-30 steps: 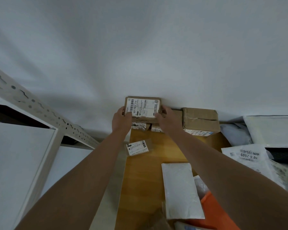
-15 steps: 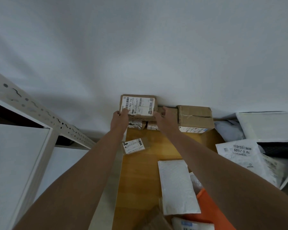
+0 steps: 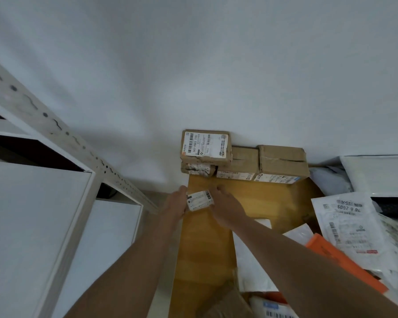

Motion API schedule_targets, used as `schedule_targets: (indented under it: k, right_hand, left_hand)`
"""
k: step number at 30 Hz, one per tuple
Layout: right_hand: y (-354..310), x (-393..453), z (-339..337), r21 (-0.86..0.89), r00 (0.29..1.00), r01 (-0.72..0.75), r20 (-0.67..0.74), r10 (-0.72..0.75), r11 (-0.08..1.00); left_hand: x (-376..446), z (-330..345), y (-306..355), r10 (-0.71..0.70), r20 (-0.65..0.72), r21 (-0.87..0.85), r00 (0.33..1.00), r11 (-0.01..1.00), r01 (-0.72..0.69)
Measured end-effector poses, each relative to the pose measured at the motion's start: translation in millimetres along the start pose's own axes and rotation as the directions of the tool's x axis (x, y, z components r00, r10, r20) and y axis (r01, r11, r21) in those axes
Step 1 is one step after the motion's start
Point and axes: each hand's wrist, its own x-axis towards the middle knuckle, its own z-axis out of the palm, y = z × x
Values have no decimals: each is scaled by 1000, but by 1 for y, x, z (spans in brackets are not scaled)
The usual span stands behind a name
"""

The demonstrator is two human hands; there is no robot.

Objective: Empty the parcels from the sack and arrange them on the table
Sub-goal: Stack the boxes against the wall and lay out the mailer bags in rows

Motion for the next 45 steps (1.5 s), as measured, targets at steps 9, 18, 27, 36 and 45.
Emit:
schedule_targets:
  k: [9,18,27,36,45]
  right_hand:
    - [-16,-4,-60,380,984,136,-159,-80,915]
    - [11,-12,-102,846,1000,-3,1,3,534]
    - [-8,29,-139,947,989,-61,15,146,317]
    - [1,28,-131,978,990,40,-67,123,205]
    - [-4,39,-126,972,969,-89,34,244,220]
  left_hand:
    - [-29,-26,24,302,-291,-46,908,943,-329]
    - [-1,-43,70,306,-300,37,903,950,-310]
    - [11,-41,126,248,-109,-86,963,963,-257]
    - [3,-35,119,377,-314,-63,871,907,-416]
    - [11,-28,109,362,-248,-11,899,926,-377]
